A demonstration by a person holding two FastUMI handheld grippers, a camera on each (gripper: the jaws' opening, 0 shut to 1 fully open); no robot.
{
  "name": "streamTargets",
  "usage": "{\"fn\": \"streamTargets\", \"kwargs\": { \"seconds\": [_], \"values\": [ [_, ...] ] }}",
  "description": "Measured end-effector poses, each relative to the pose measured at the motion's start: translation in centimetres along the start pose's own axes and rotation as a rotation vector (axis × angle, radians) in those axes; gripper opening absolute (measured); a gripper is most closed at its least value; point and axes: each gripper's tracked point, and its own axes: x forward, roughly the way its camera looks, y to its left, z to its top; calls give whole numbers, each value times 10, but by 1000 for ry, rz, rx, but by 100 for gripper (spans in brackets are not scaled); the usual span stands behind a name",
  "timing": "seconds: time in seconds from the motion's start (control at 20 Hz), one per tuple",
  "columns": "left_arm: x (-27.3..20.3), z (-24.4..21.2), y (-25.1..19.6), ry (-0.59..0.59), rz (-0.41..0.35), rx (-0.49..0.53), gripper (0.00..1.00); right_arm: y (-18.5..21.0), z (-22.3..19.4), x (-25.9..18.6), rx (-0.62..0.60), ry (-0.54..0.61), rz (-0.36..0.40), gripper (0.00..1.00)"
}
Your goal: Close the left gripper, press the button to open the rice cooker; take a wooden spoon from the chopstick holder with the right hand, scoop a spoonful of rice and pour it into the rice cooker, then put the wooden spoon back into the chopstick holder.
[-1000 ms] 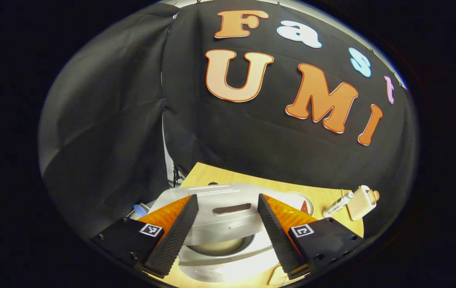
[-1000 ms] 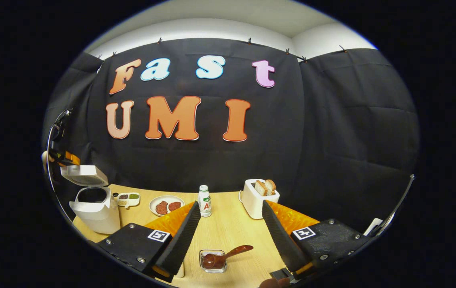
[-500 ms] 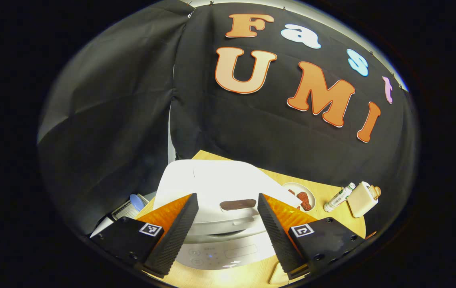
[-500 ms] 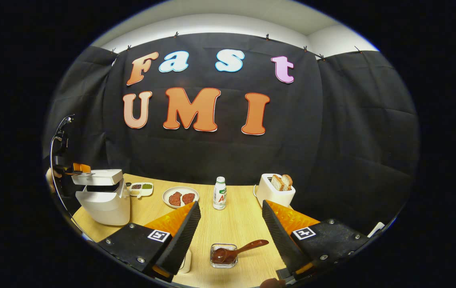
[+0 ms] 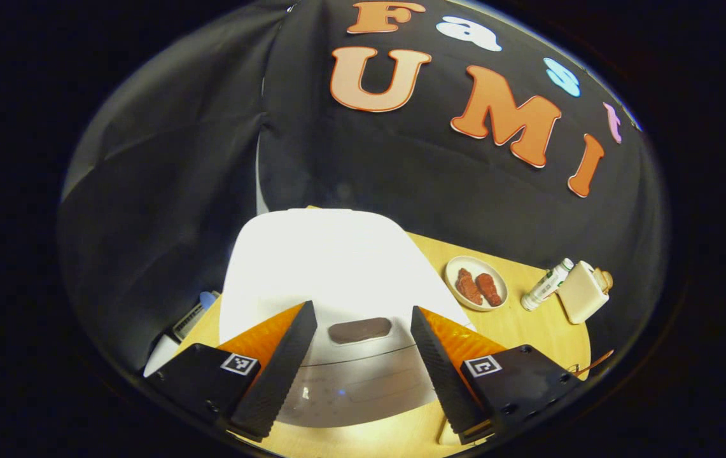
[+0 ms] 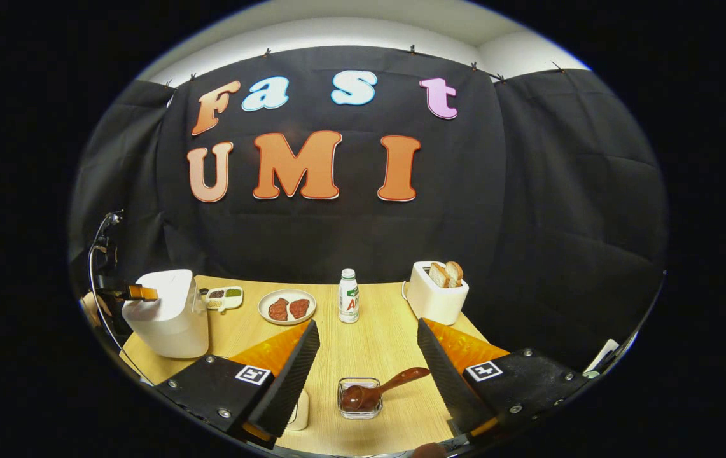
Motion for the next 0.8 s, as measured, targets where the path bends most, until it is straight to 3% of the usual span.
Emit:
{"fn": "streamTargets", "kwargs": {
  "seconds": [0.1, 0.25, 0.8],
  "values": [
    [3, 2, 1, 2, 29, 54, 100, 2, -1, -1, 1, 0, -1, 96],
    [-14, 14, 12, -13, 73, 29, 100, 6, 1, -4, 11, -8, 2, 96],
    [-194, 158, -6, -438, 0, 102, 99, 36, 44, -16, 6, -99, 45, 96]
  ]
}}
